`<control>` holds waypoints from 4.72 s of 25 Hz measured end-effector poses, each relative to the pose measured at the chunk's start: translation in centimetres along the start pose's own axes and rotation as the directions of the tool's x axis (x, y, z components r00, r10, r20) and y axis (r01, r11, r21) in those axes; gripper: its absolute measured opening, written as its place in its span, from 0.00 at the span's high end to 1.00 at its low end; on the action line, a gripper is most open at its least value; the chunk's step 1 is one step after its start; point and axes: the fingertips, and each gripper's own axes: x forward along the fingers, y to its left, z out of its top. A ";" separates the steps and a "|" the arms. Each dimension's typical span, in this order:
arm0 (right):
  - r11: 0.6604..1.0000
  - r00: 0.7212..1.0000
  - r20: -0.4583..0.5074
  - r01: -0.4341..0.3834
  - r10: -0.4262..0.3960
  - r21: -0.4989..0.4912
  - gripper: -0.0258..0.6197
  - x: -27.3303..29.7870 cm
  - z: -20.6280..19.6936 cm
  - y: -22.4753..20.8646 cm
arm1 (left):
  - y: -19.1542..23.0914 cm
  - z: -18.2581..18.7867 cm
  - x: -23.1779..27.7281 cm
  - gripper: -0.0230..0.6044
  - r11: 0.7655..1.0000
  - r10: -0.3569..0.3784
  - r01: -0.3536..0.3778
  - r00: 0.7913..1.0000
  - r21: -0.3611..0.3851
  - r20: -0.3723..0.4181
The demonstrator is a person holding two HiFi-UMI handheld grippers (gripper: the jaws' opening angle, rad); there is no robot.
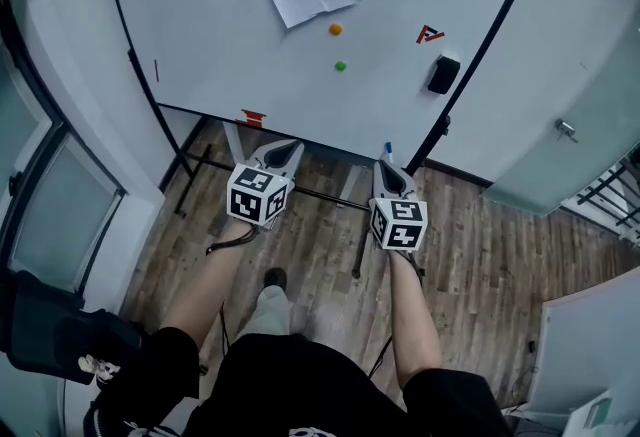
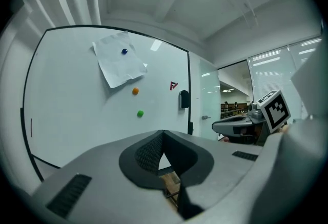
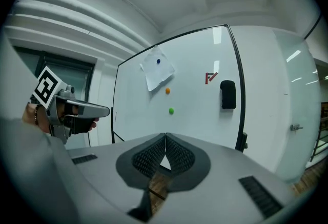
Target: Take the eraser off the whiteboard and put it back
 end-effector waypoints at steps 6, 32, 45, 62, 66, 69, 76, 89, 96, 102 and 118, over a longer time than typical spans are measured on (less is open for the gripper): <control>0.997 0.997 0.023 0.073 -0.073 0.006 0.92 3.5 2.3 -4.0 | 1.3 2.7 6.0 0.94 0.997 -0.071 0.070 0.997 0.022 0.022; 0.911 0.911 0.059 0.402 -0.408 0.095 0.92 10.0 7.7 -17.1 | 1.0 8.7 23.3 0.94 0.912 -0.404 0.400 0.914 0.087 0.030; 0.859 0.865 0.040 0.489 -0.500 0.155 0.57 11.8 7.7 -20.5 | 1.0 8.4 26.4 0.94 0.861 -0.504 0.500 0.863 0.091 0.021; 0.853 0.863 -0.004 0.501 -0.506 0.149 0.49 15.7 7.3 -24.8 | 1.1 8.5 28.8 0.94 0.880 -0.470 0.466 0.883 0.091 0.020; 0.855 0.864 -0.009 0.499 -0.503 0.143 0.49 16.8 7.6 -25.5 | 1.4 8.8 29.2 0.94 0.889 -0.453 0.449 0.891 0.093 0.022; 0.853 0.861 -0.011 0.505 -0.508 0.132 0.49 17.2 7.5 -26.1 | 1.3 8.9 29.4 0.94 0.890 -0.447 0.443 0.894 0.103 0.019; 0.858 0.862 0.002 0.505 -0.508 0.099 0.51 17.4 7.8 -26.2 | 1.5 8.7 29.9 0.94 0.900 -0.427 0.424 0.904 0.102 0.010; 0.867 0.870 -0.003 0.492 -0.493 0.079 0.53 17.2 7.9 -26.3 | 0.2 8.4 30.7 0.94 0.894 -0.438 0.436 0.899 0.102 0.004; 0.869 0.871 -0.009 0.490 -0.491 0.068 0.53 16.7 7.6 -26.1 | -0.4 8.5 30.8 0.94 0.892 -0.444 0.441 0.896 0.101 0.007; 0.867 0.869 -0.009 0.494 -0.495 0.069 0.54 15.8 7.2 -26.1 | -1.4 8.6 31.1 0.94 0.884 -0.460 0.457 0.888 0.103 0.008; 0.825 0.827 -0.033 0.562 -0.561 0.064 0.54 10.3 5.0 -27.5 | -6.8 7.9 31.6 0.94 0.836 -0.542 0.539 0.841 0.105 -0.003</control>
